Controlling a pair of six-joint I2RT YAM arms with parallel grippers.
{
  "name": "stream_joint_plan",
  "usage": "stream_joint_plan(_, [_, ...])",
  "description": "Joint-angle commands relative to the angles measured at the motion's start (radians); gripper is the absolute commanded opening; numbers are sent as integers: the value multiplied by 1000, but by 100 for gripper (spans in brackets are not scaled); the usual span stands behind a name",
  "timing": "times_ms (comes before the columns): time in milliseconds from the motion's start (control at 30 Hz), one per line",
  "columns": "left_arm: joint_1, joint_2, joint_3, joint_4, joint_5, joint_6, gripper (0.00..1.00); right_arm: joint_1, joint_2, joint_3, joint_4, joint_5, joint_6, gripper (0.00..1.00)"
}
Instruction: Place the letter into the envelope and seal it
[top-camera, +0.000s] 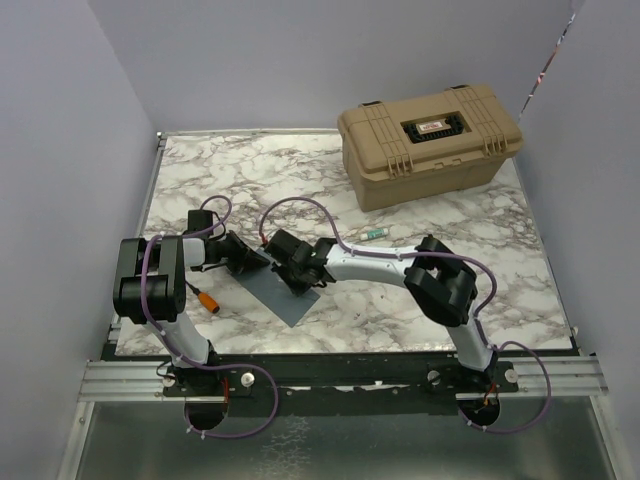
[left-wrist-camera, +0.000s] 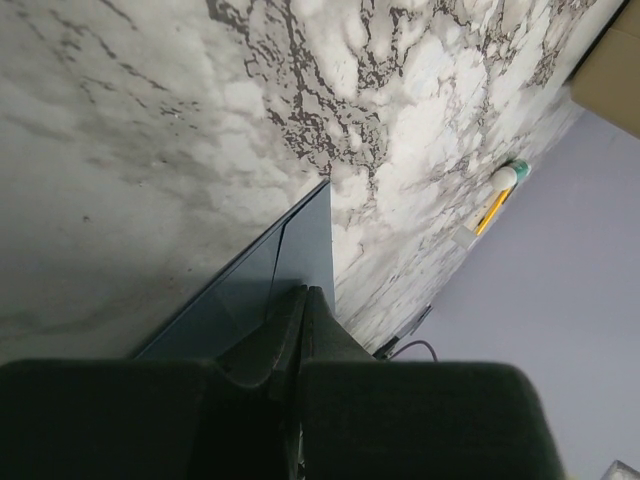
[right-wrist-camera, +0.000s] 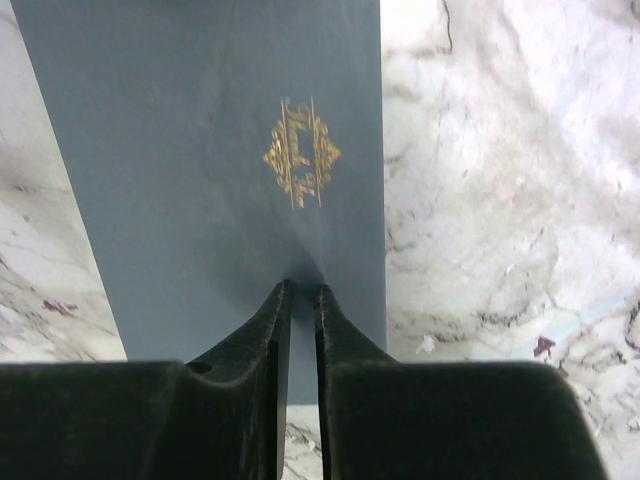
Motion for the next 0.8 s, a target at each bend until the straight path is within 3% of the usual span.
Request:
stream_joint_plan(0, [1,53,-26,-77,-217,68,0,2,25,-157,-295,-1,23,10])
stream_joint_plan(167, [1,36,-23,-79,-212,68,0,-20,-43,-161,-274,-11,46,6])
stream_joint_plan(333, [1,33,-28,-78,-215,65,0,-42,-47,-13,-224,2,51,7])
stream_joint_plan(533, [0,29,-38,-58,-213,41,0,-45,80,246,-171,-30,41,16])
stream_joint_plan(767, [1,39,-45,-31,-186,11,0,-45,234,435,-137,-66,42,15])
